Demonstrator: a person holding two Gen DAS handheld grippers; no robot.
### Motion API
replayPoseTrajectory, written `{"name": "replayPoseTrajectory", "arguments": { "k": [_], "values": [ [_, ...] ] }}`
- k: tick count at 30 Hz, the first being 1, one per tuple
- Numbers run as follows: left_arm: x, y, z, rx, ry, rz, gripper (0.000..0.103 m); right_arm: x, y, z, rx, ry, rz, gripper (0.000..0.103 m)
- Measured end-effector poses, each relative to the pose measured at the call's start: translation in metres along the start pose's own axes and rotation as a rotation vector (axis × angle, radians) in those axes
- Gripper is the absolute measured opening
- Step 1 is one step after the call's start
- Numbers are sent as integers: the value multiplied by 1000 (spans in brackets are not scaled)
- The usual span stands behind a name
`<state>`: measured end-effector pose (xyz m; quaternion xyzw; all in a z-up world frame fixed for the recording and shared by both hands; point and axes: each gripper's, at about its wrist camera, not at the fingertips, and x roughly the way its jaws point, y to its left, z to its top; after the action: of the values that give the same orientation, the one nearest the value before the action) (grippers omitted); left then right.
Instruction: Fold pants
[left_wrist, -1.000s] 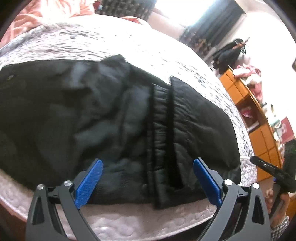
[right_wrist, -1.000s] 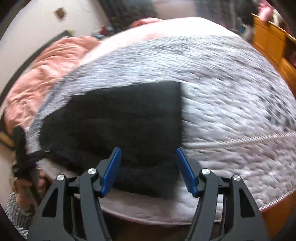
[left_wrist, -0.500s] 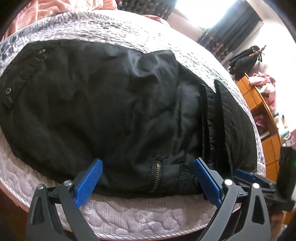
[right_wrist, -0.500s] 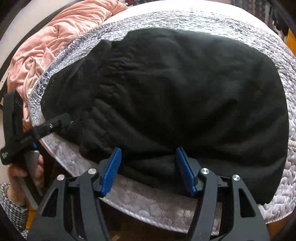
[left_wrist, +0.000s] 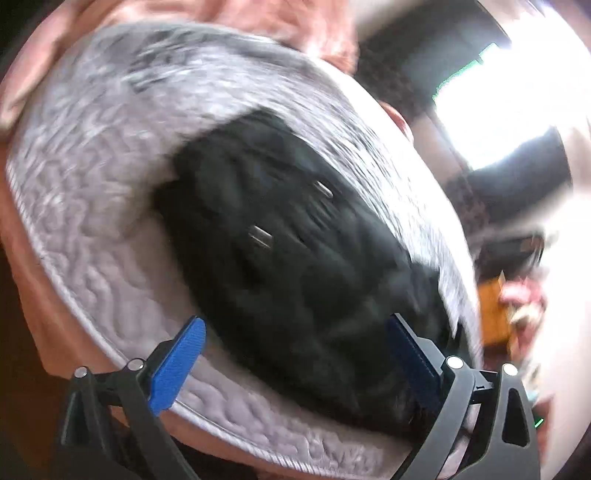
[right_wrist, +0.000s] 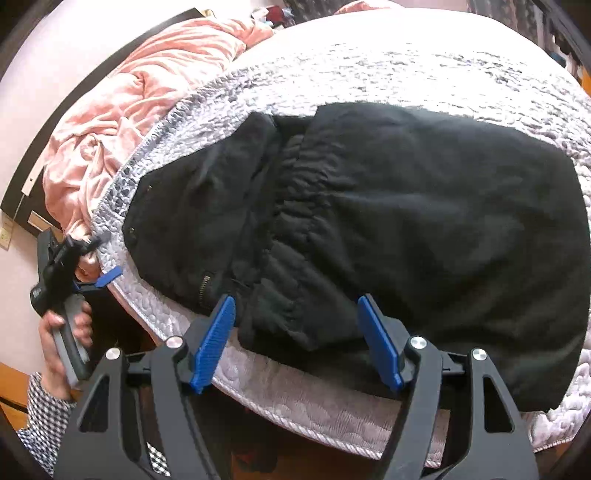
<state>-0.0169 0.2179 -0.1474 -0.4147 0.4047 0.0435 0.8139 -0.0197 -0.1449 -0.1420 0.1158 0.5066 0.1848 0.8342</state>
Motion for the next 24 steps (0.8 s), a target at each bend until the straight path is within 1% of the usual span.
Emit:
{"name": "replayPoseTrajectory", "arguments": {
  "k": [1,3,4,5,6,8,10,12,14,16,17,18,19,20,21,22,24],
  "values": [
    [0,17,9,-72,0,-17,97,2,-3,-2,-1,11,-14,69],
    [5,37,19,-162,7,-72,97,8,-10,-3,11,26,-27,69],
    [8,44,21,-199,11,-101,96,10,-13,-5,20,29,-21,69],
    [13,53,23,-252,20,-149,96,11,-16,-6,29,30,-15,69],
    [18,59,24,-283,31,-180,95,12,-19,-7,39,31,-8,69],
    [32,72,24,-359,64,-214,94,13,-23,-7,52,32,6,69],
    [39,76,24,-376,59,-230,94,16,-24,-6,52,36,9,69],
    [41,71,25,-370,52,-246,94,16,-25,-6,52,37,13,70],
    [47,64,26,-376,50,-296,91,17,-26,-7,49,37,15,71],
    [50,63,27,-378,52,-315,89,16,-29,-9,45,35,17,72],
    [51,62,25,-381,50,-331,80,16,-29,-9,45,33,20,73],
    [53,62,26,-388,51,-344,76,16,-30,-9,45,32,22,73],
    [57,62,28,-391,57,-333,70,16,-30,-11,44,31,25,73],
    [52,68,23,-396,57,-315,67,17,-31,-11,44,31,27,73],
    [56,71,24,-410,53,-304,65,16,-32,-11,44,31,30,73],
    [59,76,24,-444,45,-299,61,16,-32,-12,44,31,32,73],
    [60,82,25,-482,36,-311,61,16,-33,-12,44,30,38,74]
  ]
}}
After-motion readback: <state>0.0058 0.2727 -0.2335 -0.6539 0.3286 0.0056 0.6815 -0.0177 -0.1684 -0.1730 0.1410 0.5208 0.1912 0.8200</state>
